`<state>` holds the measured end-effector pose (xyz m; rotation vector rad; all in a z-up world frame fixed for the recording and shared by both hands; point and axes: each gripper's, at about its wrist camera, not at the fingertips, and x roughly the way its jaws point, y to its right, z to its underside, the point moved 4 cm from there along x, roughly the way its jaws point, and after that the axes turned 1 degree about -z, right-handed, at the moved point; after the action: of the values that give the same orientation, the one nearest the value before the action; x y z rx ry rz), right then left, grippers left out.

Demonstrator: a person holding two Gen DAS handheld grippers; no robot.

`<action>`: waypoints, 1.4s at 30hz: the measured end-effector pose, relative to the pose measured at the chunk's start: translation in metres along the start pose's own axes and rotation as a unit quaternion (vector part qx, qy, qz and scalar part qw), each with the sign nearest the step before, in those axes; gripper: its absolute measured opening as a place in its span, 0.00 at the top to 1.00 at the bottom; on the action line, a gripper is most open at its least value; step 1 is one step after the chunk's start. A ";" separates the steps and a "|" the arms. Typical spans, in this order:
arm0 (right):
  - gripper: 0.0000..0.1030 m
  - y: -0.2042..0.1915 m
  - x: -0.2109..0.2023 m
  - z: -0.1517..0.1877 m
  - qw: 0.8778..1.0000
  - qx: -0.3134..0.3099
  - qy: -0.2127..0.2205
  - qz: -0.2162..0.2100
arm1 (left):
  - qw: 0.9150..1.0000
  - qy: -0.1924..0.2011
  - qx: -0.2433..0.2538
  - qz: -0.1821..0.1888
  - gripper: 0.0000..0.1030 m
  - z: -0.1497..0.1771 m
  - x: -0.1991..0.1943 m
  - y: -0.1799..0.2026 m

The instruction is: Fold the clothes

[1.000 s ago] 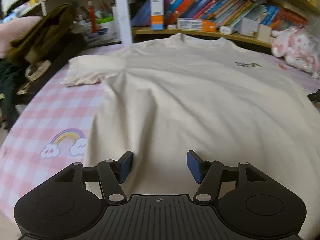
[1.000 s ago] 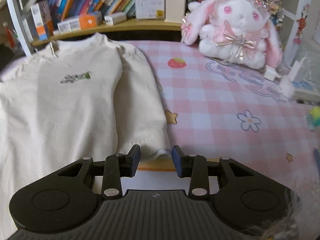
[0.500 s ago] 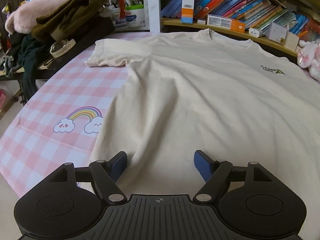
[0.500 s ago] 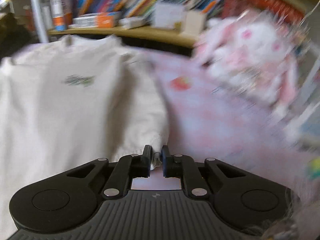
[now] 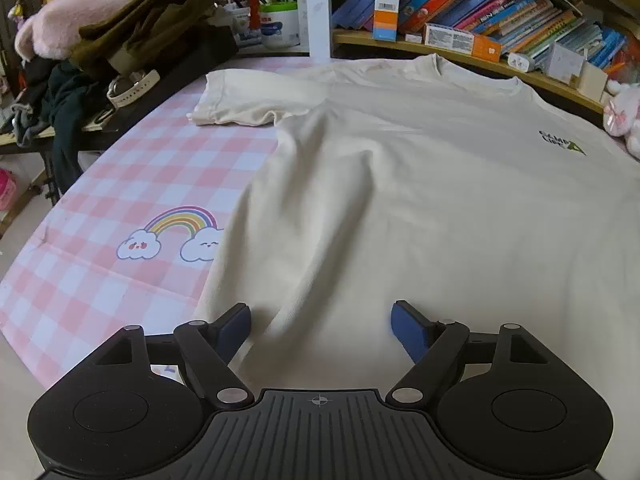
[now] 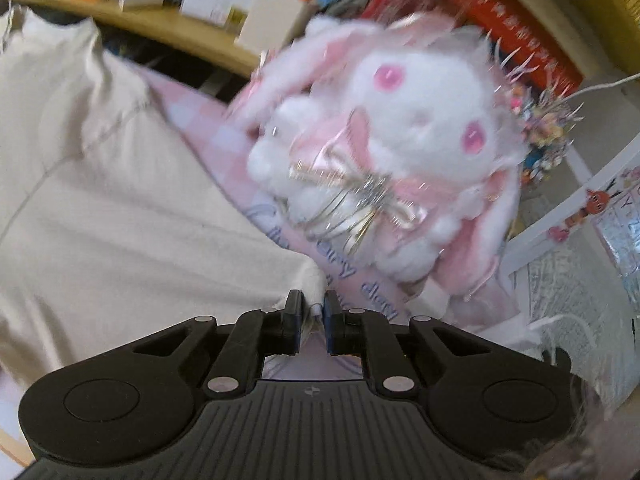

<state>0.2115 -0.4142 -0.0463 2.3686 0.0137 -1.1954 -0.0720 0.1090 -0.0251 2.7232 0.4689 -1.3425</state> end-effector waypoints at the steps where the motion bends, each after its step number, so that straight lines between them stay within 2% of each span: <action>1: 0.89 -0.001 0.003 0.001 1.000 -0.001 -0.001 0.003 | 1.000 0.003 0.003 -0.003 0.23 -0.001 -0.003 -0.002; 3: 0.86 -0.002 0.004 0.002 1.000 -0.003 0.003 0.014 | 1.000 0.016 0.008 -0.011 0.23 -0.002 -0.013 -0.007; 5: 0.74 -0.001 -0.004 0.003 0.999 0.002 0.015 0.031 | 0.999 0.032 -0.005 -0.012 0.23 -0.003 -0.024 -0.018; 6: 0.72 -0.001 -0.014 0.005 0.999 0.012 0.027 0.029 | 0.999 0.041 -0.012 -0.012 0.23 -0.003 -0.030 -0.024; 9: 0.65 -0.006 -0.055 0.019 0.995 0.066 0.067 -0.015 | 0.998 0.048 -0.030 -0.031 0.23 0.001 -0.039 -0.046; 10: 0.60 -0.010 -0.071 0.026 0.992 0.086 0.080 -0.036 | 0.998 0.046 -0.038 -0.034 0.23 0.004 -0.041 -0.054; 12: 0.57 -0.031 -0.100 0.043 0.988 0.108 0.088 -0.069 | 0.997 0.041 -0.052 -0.034 0.26 0.011 -0.043 -0.069; 17: 0.57 -0.095 -0.171 0.090 0.974 0.146 0.091 -0.145 | 0.998 0.028 -0.057 0.020 0.34 0.029 -0.047 -0.090; 20: 0.57 -0.132 -0.206 0.116 0.968 0.174 0.072 -0.164 | 0.997 0.027 -0.049 0.053 0.42 0.035 -0.047 -0.098; 21: 0.57 -0.142 -0.215 0.124 0.968 0.179 0.066 -0.166 | 0.996 0.028 -0.049 0.064 0.47 0.036 -0.047 -0.100; 24: 0.57 -0.163 -0.239 0.146 0.968 0.191 0.048 -0.158 | 0.993 0.023 -0.048 0.101 0.60 0.041 -0.046 -0.105; 28: 0.57 -0.183 -0.267 0.176 0.967 0.211 0.034 -0.135 | 0.990 0.009 -0.025 0.141 0.62 0.049 -0.041 -0.105; 34: 0.57 -0.201 -0.284 0.211 0.963 0.253 0.019 -0.095 | 0.987 0.015 0.021 0.157 0.62 0.050 -0.040 -0.098; 36: 0.57 -0.208 -0.285 0.218 0.961 0.259 0.011 -0.093 | 0.988 0.017 0.021 0.152 0.72 0.050 -0.040 -0.099; 37: 0.58 -0.210 -0.286 0.221 0.961 0.260 0.008 -0.093 | 0.988 0.018 0.021 0.149 0.73 0.051 -0.040 -0.099; 42: 0.62 -0.218 -0.288 0.231 0.959 0.267 0.005 -0.095 | 0.981 0.003 -0.050 0.189 0.73 0.052 -0.039 -0.114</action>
<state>-0.1883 -0.2607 -0.0335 2.8942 -0.0918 -1.4172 -0.1679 0.1983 -0.0184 2.5632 0.0125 -1.1762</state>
